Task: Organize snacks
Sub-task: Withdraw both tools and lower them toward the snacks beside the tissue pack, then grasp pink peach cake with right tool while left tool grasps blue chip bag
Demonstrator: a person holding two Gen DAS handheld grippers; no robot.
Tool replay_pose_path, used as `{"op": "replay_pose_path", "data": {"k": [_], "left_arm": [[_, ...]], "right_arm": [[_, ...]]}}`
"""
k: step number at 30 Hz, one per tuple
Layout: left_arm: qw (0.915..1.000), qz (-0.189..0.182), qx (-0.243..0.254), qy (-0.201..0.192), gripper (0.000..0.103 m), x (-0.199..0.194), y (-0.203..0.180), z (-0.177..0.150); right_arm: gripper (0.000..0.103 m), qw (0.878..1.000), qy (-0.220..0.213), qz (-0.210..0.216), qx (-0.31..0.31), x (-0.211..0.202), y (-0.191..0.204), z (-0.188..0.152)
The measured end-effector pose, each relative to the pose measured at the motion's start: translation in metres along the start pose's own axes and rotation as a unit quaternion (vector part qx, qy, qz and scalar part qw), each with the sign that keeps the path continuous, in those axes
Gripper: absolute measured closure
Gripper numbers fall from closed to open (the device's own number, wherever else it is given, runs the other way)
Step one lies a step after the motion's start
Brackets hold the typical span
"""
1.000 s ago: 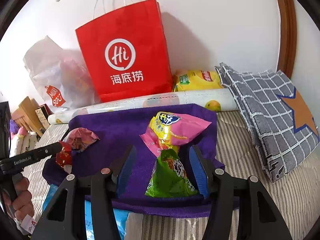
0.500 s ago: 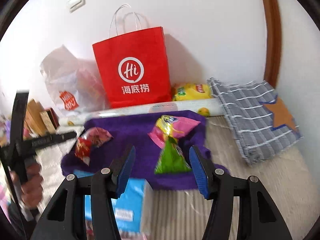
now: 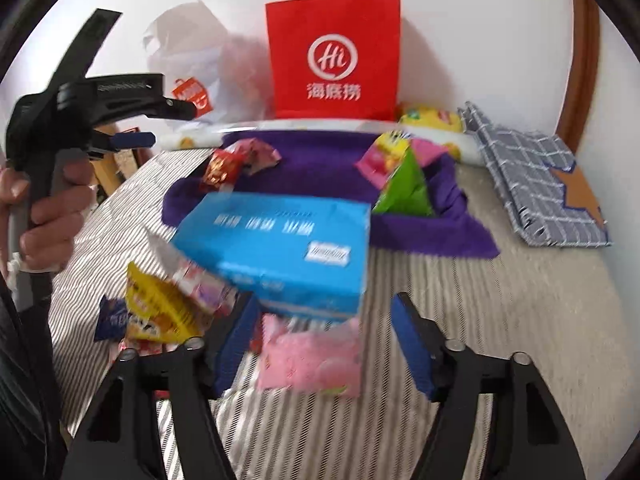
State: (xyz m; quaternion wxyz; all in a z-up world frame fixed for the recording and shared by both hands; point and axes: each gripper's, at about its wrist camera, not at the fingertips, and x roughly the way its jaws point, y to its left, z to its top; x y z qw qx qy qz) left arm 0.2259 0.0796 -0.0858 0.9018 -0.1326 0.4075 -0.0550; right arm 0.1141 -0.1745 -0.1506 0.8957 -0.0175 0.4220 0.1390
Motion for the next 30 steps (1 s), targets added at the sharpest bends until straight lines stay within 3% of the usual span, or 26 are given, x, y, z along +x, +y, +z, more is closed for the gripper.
{"op": "replay_pose_path", "data": {"k": [8,12,17,24,30], "left_arm": [[0.9991,0.027,0.033,-0.002,0.025,-0.031,0.031,-0.034],[0.9986,0.030,0.040,0.016,0.025,-0.034,0.044,-0.051],[0.9977,0.019,0.054,0.036,0.025,-0.040,0.051,-0.076],[0.9899,-0.023,0.119,0.075,0.025,-0.041,0.039,-0.127],[0.9778,0.004,0.193,0.081,0.025,-0.038,0.025,-0.156]], "right_arm": [[0.030,0.998,0.059,-0.006,0.022,0.039,-0.003,-0.022],[0.030,0.998,0.054,-0.030,0.005,0.046,0.004,-0.021],[0.047,0.999,0.045,-0.030,-0.004,0.042,0.006,-0.023],[0.047,0.999,0.021,-0.029,0.004,0.020,0.002,-0.027],[0.047,0.999,-0.005,-0.029,0.023,-0.005,-0.006,-0.033]]}}
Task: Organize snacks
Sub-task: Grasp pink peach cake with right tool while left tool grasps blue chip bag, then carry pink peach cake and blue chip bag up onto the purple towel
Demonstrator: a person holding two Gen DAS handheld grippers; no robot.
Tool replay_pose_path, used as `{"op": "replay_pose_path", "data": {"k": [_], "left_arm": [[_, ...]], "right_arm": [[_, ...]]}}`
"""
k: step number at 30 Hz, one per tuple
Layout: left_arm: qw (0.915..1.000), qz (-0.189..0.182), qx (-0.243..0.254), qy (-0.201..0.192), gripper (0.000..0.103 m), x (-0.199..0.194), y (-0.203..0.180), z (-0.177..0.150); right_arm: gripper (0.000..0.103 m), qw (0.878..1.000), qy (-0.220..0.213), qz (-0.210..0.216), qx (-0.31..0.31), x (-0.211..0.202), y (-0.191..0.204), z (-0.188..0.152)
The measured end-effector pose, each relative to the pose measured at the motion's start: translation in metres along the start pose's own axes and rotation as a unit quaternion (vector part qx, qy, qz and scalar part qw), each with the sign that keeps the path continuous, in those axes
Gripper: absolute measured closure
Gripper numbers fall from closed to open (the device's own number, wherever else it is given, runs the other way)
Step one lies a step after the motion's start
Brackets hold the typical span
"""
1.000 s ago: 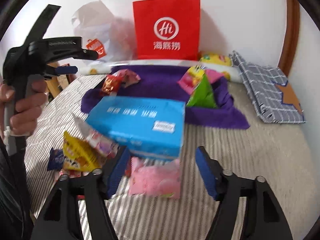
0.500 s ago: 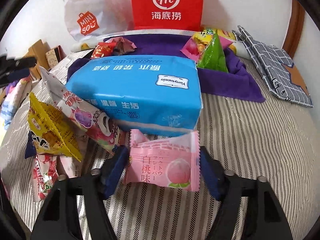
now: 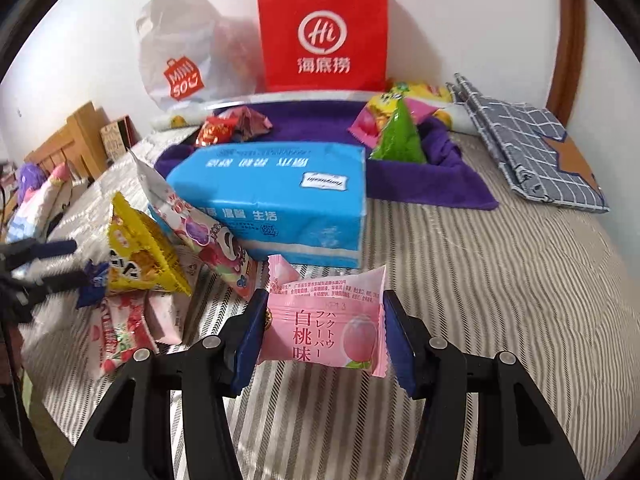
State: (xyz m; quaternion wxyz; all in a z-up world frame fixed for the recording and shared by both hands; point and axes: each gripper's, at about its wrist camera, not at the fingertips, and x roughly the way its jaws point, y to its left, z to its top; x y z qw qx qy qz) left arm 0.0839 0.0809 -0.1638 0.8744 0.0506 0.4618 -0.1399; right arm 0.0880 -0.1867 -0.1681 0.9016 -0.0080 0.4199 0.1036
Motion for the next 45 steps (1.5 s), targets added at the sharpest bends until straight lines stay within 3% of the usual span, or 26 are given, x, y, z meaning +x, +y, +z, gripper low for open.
{"op": "replay_pose_path", "data": {"k": [6,12,13,15,16,23,28,32,45], "left_arm": [[0.9977,0.048,0.048,0.003,0.025,0.014,-0.020,0.004],[0.9981,0.052,0.034,0.005,0.026,0.027,-0.018,0.020],[0.9983,0.050,0.028,0.004,0.028,0.028,-0.016,0.022],[0.9991,0.040,0.016,0.004,0.053,0.031,-0.013,0.025],[0.9996,0.025,0.006,0.006,0.055,0.031,-0.011,0.026],[0.9993,0.029,-0.025,0.001,0.048,0.036,-0.005,0.027],[0.9988,0.023,-0.043,-0.006,0.062,0.035,0.000,0.029],[0.9968,0.012,-0.078,-0.011,0.062,0.029,0.013,0.028],[0.9809,-0.009,-0.163,-0.106,0.062,-0.032,0.019,0.028]], "right_arm": [[0.047,1.000,-0.015,0.005,0.002,-0.016,-0.001,-0.006],[0.047,1.000,-0.026,0.012,0.008,-0.025,-0.005,-0.013],[0.047,1.000,-0.025,0.013,0.010,-0.025,-0.007,-0.014],[0.047,1.000,-0.024,0.014,0.013,-0.022,-0.009,-0.015],[0.047,1.000,-0.022,0.013,0.014,-0.021,-0.010,-0.015],[0.047,0.999,-0.017,0.023,0.044,-0.012,-0.025,-0.017],[0.047,0.998,-0.010,0.023,0.058,-0.004,-0.031,-0.018],[0.047,0.998,-0.009,0.018,0.067,-0.005,-0.038,-0.017],[0.047,0.995,-0.055,0.017,0.079,-0.044,-0.041,0.007]]}}
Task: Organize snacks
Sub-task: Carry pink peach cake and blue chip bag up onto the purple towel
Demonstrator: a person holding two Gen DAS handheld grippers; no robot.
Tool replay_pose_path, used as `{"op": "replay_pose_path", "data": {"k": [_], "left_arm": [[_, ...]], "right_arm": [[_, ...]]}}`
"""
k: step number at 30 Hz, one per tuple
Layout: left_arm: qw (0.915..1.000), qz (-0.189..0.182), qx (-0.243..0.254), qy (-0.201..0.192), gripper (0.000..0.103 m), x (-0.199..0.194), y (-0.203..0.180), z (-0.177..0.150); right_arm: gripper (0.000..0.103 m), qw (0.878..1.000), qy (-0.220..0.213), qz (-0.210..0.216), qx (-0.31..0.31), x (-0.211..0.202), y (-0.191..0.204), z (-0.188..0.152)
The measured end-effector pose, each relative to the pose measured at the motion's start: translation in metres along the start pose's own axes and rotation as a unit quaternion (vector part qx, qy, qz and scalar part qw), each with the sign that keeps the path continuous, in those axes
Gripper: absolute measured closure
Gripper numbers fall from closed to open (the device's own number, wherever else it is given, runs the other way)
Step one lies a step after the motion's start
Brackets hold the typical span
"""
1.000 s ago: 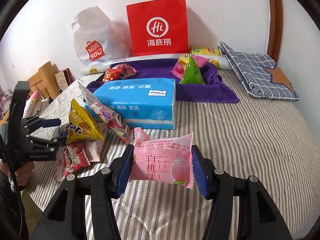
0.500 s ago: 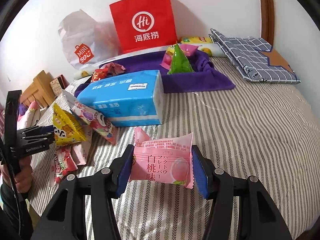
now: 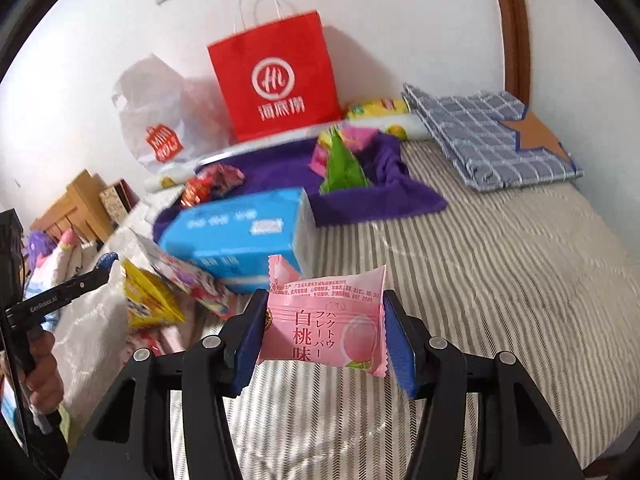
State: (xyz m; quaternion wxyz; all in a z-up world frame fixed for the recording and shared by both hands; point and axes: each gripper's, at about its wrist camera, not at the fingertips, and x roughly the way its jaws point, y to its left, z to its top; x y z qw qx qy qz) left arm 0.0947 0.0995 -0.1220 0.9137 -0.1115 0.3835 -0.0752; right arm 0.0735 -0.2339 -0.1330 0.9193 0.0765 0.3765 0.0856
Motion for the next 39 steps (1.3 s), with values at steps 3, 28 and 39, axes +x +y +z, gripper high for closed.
{"op": "replay_pose_path", "data": {"k": [3,28,39], "left_arm": [[0.9992,-0.019,-0.013,-0.033,0.062,-0.017,-0.008,0.010],[0.9971,-0.017,-0.020,-0.072,0.062,0.031,-0.045,0.117],[0.9966,-0.019,-0.032,-0.074,0.062,0.073,-0.035,0.158]], "right_arm": [[0.047,1.000,-0.019,-0.007,-0.014,-0.016,0.008,0.013],[0.047,0.997,-0.069,0.008,-0.026,0.007,0.026,0.115],[0.047,0.996,-0.061,0.038,-0.044,0.076,0.046,0.162]]}}
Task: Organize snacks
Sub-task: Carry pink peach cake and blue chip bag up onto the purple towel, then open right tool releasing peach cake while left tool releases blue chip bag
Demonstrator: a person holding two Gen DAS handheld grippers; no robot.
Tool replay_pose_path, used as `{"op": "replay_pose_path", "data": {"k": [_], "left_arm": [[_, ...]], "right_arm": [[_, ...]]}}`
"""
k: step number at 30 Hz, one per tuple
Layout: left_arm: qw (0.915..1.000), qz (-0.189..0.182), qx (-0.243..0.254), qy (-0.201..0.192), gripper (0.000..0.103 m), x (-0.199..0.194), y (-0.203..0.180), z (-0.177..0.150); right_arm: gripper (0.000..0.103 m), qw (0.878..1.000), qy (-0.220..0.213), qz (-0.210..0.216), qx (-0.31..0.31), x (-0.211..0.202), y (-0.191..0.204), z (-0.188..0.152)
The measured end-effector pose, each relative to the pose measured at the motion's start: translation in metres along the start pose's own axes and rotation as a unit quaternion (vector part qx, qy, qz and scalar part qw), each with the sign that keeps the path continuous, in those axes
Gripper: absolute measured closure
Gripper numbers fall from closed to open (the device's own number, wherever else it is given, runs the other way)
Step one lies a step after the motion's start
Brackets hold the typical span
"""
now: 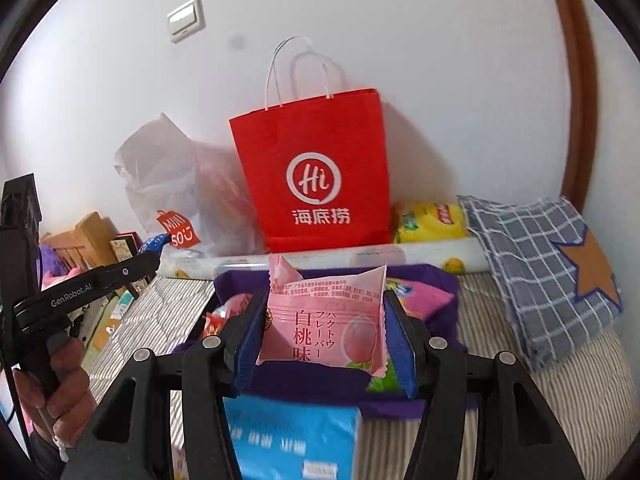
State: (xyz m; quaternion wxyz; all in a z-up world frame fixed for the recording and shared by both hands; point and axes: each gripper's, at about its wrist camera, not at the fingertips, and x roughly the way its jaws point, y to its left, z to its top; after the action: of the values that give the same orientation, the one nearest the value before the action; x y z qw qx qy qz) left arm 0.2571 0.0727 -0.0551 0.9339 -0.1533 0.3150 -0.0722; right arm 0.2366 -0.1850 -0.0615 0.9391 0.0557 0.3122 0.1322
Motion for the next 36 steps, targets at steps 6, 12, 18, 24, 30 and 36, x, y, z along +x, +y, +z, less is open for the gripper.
{"op": "replay_pose_path", "data": {"k": [6,12,18,24,30,36], "left_arm": [[0.9998,0.015,0.006,0.012,0.062,0.030,0.012,-0.009],[0.9994,0.002,-0.020,0.026,0.062,0.037,0.029,-0.019],[0.9990,0.003,-0.030,0.034,0.062,0.045,0.035,-0.027],[0.9991,0.000,-0.027,0.033,0.062,0.045,0.032,-0.032],[0.9992,-0.002,-0.022,0.032,0.062,0.045,0.028,-0.034],[0.9990,-0.008,-0.021,0.039,0.062,0.047,0.027,-0.037]], "right_arm": [[0.047,1.000,0.016,0.005,-0.010,0.047,-0.007,-0.004],[0.047,0.999,0.048,0.010,-0.007,0.068,-0.016,-0.023],[0.047,0.998,0.060,0.011,-0.010,0.074,-0.021,-0.032],[0.047,0.998,0.057,0.018,-0.013,0.071,-0.021,-0.033],[0.047,0.997,0.067,0.016,-0.032,0.079,-0.015,-0.037],[0.047,0.995,0.090,0.006,-0.035,0.090,-0.016,-0.044]]}}
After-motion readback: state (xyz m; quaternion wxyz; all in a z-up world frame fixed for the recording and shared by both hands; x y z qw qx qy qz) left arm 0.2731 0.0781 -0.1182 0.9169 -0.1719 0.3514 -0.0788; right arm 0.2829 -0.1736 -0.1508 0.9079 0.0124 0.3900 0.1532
